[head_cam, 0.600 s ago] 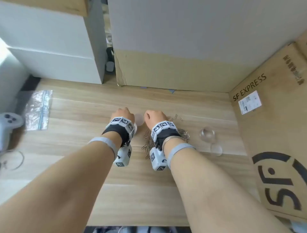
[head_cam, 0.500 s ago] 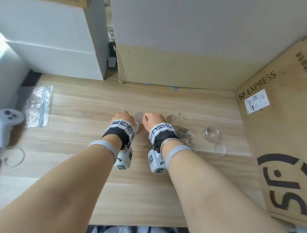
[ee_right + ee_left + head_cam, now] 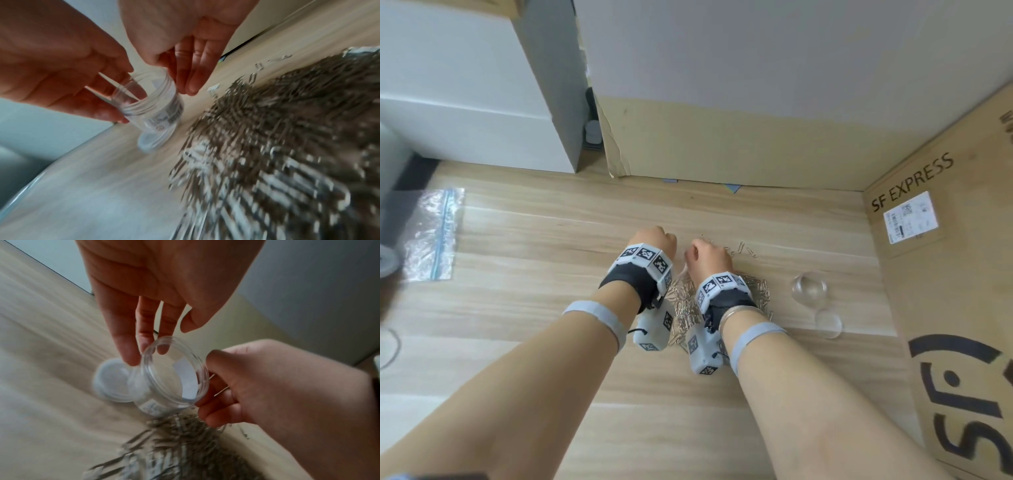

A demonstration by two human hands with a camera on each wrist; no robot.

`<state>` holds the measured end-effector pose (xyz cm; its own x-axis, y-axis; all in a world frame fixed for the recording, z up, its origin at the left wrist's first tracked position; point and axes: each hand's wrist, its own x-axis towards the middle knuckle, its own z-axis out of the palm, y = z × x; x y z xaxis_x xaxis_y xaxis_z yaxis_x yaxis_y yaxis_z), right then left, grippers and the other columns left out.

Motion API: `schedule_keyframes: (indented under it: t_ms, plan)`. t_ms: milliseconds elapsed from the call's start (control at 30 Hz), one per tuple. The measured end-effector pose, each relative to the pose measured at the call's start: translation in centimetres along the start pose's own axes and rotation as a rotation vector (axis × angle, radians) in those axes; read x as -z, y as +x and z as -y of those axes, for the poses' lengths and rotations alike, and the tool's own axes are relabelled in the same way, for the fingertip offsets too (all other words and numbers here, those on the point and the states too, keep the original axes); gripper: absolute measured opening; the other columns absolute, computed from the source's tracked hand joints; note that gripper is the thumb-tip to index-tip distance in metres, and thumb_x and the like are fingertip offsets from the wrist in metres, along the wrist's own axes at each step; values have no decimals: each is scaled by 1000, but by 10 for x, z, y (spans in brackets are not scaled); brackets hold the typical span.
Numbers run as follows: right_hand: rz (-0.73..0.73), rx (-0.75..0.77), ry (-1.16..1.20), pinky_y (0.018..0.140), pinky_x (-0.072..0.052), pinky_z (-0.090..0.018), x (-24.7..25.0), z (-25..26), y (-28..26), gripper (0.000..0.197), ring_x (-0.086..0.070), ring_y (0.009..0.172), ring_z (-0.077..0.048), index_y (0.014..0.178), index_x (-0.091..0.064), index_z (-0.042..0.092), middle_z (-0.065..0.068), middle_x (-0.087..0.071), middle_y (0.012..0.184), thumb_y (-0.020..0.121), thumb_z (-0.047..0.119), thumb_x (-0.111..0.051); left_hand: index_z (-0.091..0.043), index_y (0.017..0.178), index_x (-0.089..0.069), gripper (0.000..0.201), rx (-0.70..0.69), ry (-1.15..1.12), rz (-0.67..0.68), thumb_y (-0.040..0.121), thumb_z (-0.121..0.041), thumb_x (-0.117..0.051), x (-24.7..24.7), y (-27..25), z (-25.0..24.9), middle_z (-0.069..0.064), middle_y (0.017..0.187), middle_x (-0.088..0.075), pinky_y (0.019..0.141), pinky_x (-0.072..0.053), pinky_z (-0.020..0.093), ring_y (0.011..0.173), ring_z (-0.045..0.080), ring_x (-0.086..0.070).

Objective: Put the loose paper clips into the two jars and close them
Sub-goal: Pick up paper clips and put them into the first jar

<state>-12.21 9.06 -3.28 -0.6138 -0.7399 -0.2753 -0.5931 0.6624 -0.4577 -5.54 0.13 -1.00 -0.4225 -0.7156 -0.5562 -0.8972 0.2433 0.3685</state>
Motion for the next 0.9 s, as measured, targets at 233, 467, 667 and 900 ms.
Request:
schedule_keyframes:
  t_ms: [233,467,667,900]
  plan:
    - [-143,-141,94,66,-49,-36,38,-62,36,27,-63,77,-33,90,-67,5,-21,-69,85,93,15,-42,-4,121,-52,35,-150,-164,79,97,-18,-32,-24,25,-65,20,116,-63,83,-49,35,103,32,-61]
    - [-68,-156,91,88,-48,-31,44,-93,63,33,-62,106,-28,115,-65,13,-10,-68,116,94,11,-41,-10,128,-51,38,-159,-213,108,95,-12,-32,-47,55,-80,19,121,-62,84,-49,34,107,33,-61]
    - [-46,-128,92,94,-46,-32,34,-104,72,35,-60,110,-27,116,-65,12,-9,-67,119,90,6,-42,-8,124,-56,36,-143,-182,73,94,-9,-34,-56,68,-77,17,122,-60,85,-47,34,108,34,-59]
    - [-60,-233,100,95,-41,-32,25,-113,55,32,-56,109,-29,110,-65,4,-14,-58,121,87,-1,-42,-7,116,-56,32,-87,-68,46,88,-17,-44,-66,60,-61,14,121,-46,97,-47,41,108,34,-54]
